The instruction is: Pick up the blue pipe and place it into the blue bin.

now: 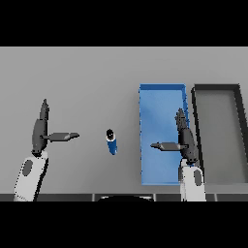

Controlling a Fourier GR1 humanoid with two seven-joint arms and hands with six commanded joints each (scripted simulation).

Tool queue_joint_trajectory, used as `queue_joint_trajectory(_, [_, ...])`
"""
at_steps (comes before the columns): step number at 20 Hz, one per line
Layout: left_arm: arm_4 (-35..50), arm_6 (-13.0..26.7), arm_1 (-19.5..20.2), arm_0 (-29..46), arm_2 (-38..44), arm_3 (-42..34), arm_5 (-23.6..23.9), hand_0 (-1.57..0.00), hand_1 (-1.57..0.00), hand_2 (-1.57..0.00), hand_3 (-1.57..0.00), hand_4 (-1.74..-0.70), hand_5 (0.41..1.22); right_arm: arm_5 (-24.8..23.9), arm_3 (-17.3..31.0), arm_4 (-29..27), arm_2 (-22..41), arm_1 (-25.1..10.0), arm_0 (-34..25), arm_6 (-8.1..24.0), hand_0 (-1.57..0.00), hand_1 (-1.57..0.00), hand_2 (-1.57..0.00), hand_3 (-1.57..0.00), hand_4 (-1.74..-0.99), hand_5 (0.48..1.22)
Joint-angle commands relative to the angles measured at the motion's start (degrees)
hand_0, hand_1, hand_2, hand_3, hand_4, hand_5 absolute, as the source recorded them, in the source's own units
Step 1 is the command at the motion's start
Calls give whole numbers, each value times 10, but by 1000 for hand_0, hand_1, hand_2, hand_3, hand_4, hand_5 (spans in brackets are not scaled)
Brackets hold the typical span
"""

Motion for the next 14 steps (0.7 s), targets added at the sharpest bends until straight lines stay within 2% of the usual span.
queue_joint_trajectory(1, [-1, -2, -1, -1, -1, 0, 1, 1, 1, 1, 1, -966, 593, 0, 1, -1, -2, -1, -1, 1, 1, 1, 1, 1, -1205, 629])
queue_joint_trajectory(6, [-12, 3, -13, -11, -11, 2, 12, 1, 1, 1, 1, -966, 593, 6, 15, -10, -15, -14, -16, 7, 1, 1, 1, 1, -1205, 629])
queue_joint_trajectory(7, [-15, -36, 23, 10, -25, -1, -45, 1, 1, 1, 1, -966, 593, 15, -9, 28, -3, -55, 7, -45, 1, 1, 1, 1, -1205, 629])
queue_joint_trajectory(8, [-18, -56, 49, 17, -30, 9, -82, 1, 1, 1, 1, -963, 592, 21, -29, 53, 9, -76, 33, -82, 1, 1, 1, 1, -1201, 628])
queue_joint_trajectory(10, [-20, -74, 70, 16, -37, 18, -120, 1, 1, 1, 1, -959, 590, 24, -44, 81, 25, -92, 45, -80, 1, 1, 1, 1, -1197, 626])
queue_joint_trajectory(12, [-22, -83, 77, 12, -40, 27, -137, 1, 1, 1, 1, -961, 595, 27, -65, 85, 31, -95, 55, -81, 1, 1, 1, 1, -1196, 623])
queue_joint_trajectory(14, [-8, -96, 87, 18, -38, 26, -162, 1, 1, 1, 1, -960, 593, 28, -65, 85, 32, -96, 50, -67, 1, 1, 1, 1, -1203, 625])
